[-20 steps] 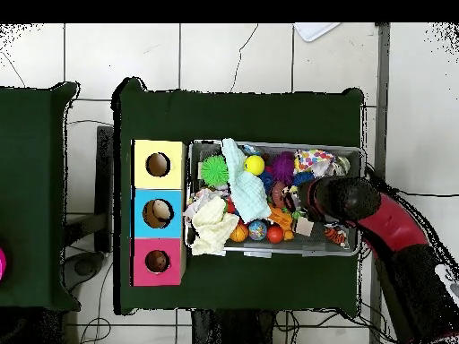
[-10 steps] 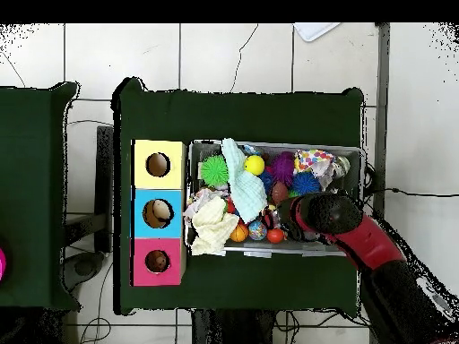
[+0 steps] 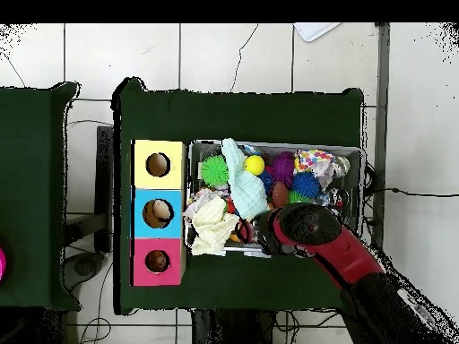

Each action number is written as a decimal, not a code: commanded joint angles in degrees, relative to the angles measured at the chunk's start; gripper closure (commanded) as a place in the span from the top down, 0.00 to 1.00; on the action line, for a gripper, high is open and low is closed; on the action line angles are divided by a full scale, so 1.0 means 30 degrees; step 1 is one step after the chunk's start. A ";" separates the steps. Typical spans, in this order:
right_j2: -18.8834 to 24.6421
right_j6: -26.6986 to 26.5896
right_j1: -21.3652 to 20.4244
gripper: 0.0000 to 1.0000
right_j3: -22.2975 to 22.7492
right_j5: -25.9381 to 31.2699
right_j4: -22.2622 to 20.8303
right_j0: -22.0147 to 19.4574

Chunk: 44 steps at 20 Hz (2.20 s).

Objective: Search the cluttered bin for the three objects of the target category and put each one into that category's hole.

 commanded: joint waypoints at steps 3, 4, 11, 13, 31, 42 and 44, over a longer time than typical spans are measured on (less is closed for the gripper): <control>-0.0386 0.7221 -0.0389 0.00 0.2145 -0.0741 0.3190 0.1328; -0.0425 0.7195 -0.0105 0.00 0.1994 -0.0963 0.3308 0.1408; -0.0458 0.7543 0.0651 0.00 0.1984 -0.2559 0.4246 0.2349; -0.0418 0.7633 0.0272 0.00 0.2393 -0.2733 0.4456 0.2485; -0.1185 0.9405 -0.5339 0.00 0.6186 -0.0987 0.7389 0.5112; -0.0236 0.7522 -0.1089 0.00 0.6216 -0.6199 0.7883 0.3516; 0.0252 0.7589 -0.0584 0.00 0.6549 -0.7228 0.8105 0.3358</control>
